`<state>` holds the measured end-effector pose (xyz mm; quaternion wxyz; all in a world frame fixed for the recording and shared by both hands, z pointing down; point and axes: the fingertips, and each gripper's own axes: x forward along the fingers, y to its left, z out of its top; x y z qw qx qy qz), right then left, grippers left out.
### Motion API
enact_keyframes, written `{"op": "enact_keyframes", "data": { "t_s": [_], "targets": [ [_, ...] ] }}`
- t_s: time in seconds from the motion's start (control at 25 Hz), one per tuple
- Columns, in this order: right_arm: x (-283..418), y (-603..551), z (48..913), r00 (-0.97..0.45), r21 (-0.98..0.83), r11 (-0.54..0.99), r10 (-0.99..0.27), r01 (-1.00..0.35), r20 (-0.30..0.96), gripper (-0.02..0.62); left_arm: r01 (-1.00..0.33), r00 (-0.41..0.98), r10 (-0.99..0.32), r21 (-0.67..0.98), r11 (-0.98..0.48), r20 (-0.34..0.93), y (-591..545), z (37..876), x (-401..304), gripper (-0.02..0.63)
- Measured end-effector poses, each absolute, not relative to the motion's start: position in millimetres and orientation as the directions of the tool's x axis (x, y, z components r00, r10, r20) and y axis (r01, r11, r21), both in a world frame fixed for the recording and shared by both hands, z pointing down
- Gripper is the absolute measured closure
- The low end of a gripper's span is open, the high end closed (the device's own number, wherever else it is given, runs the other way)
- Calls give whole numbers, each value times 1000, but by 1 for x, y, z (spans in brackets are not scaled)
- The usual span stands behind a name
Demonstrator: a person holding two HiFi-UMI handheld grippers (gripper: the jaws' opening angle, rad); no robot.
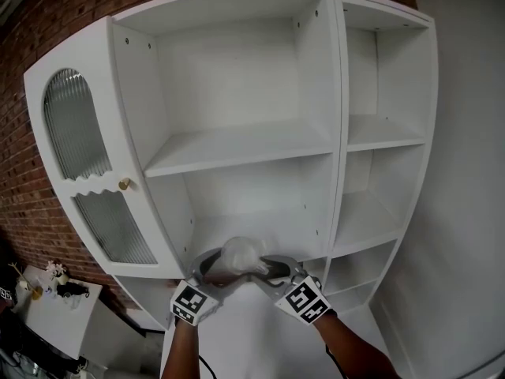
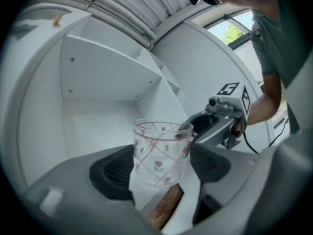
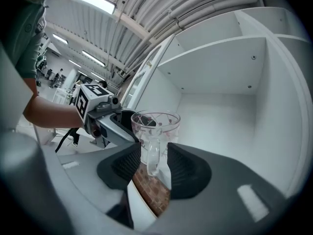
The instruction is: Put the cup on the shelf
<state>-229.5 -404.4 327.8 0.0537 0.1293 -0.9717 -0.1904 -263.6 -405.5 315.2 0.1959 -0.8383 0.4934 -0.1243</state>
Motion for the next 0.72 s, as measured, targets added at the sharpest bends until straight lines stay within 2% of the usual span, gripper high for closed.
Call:
{"op": "enact_keyframes", "data": {
  "t_s": [0.2,0.48,0.72],
  "targets": [
    [-235,-418,319,-957,344,900,-290,-268,13,451,-854,401,-916,-358,-378,10,-419,308,-275,249],
    [-240,-439,313,-937,319,889,-348,-329,2,446,-916,268,-963,-302,-265,33,-434,305,-285,250],
    [-245,-448,308,-919,313,874,-395,-371,14,446,-936,211,-975,-276,-221,65,-440,307,-291,256]
  ]
}}
